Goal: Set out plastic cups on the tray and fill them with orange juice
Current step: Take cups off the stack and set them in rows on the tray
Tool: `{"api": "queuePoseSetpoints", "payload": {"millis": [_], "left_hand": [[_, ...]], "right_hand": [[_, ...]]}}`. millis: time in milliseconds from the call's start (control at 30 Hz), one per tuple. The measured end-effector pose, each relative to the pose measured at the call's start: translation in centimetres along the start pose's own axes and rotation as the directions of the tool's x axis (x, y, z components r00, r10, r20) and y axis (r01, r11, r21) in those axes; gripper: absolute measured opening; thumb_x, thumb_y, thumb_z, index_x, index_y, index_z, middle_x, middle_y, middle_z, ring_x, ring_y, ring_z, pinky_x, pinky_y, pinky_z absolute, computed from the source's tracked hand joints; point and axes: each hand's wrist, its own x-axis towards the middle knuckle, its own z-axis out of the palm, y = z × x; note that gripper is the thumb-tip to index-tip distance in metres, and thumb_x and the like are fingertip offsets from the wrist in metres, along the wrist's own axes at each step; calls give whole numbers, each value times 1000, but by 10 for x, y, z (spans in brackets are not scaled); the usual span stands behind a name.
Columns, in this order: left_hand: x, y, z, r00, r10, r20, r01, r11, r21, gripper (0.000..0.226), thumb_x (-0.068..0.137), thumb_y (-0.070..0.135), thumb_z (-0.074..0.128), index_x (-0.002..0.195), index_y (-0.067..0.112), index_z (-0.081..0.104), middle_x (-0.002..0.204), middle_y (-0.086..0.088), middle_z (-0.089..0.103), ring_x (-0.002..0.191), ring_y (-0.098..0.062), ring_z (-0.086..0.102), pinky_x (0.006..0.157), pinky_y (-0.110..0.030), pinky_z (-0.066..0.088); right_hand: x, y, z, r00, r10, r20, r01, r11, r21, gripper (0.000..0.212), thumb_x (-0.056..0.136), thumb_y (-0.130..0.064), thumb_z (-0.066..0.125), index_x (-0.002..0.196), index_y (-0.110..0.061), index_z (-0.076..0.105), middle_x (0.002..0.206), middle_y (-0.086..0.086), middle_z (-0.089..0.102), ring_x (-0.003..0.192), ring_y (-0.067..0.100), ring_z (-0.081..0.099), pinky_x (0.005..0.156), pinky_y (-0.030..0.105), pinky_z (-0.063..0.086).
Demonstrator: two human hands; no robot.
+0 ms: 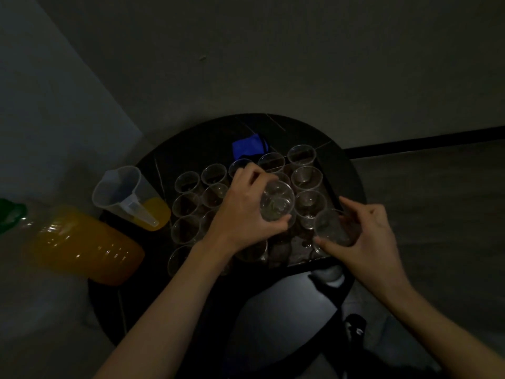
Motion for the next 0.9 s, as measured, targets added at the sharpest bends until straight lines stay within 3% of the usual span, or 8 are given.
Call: {"api": "queuePoseSetpoints", "payload": {"millis": [133, 300, 467, 667, 900], "left_hand": [[0, -3, 0, 1000, -6, -9, 6, 1000, 4, 67, 67, 43, 85, 123, 15, 62, 120, 4, 47, 110, -12, 47, 95, -15, 41], [0, -6, 0, 1000, -10, 3, 9, 1000, 18, 68, 67, 44, 84, 125, 16, 61, 121, 6, 45, 112, -11, 45, 93, -10, 37], [1, -6, -3, 1000, -17, 6, 17, 999, 30, 69, 68, 46, 83, 126, 18, 59, 123, 5, 44, 113, -6, 40, 91, -10, 34], [3, -6, -5, 1000, -12, -4, 12, 1000, 22, 67, 68, 45, 82, 125, 16, 61, 122, 3, 46, 113, -9, 42, 92, -9, 33], [5, -9, -6, 1000, 1, -10, 0, 1000, 18, 66, 68, 46, 81, 124, 16, 61, 118, 10, 41, 111, -11, 43, 90, -11, 35]], "right_hand": [[2, 5, 10, 999, 0, -50, 0, 1000, -6, 92, 61, -32, 93, 142, -17, 51, 119, -2, 40, 101, -9, 47, 84, -7, 34], [3, 12, 24, 999, 19, -39, -20, 1000, -9, 90, 61, -32, 93, 139, -19, 51, 118, -4, 38, 99, -8, 46, 81, -6, 35], [0, 20, 34, 1000, 11, -19, -11, 1000, -14, 84, 61, -35, 92, 133, -22, 52, 121, -4, 37, 102, -8, 48, 83, -4, 38], [-1, 25, 40, 999, 20, -40, -22, 999, -47, 80, 61, -40, 91, 129, -18, 56, 119, 1, 40, 99, 4, 51, 86, 8, 40], [-3, 21, 36, 998, 52, -37, -55, 993, -101, 104, 53, -67, 75, 137, -10, 54, 120, -3, 40, 106, 11, 50, 85, 10, 36]]}}
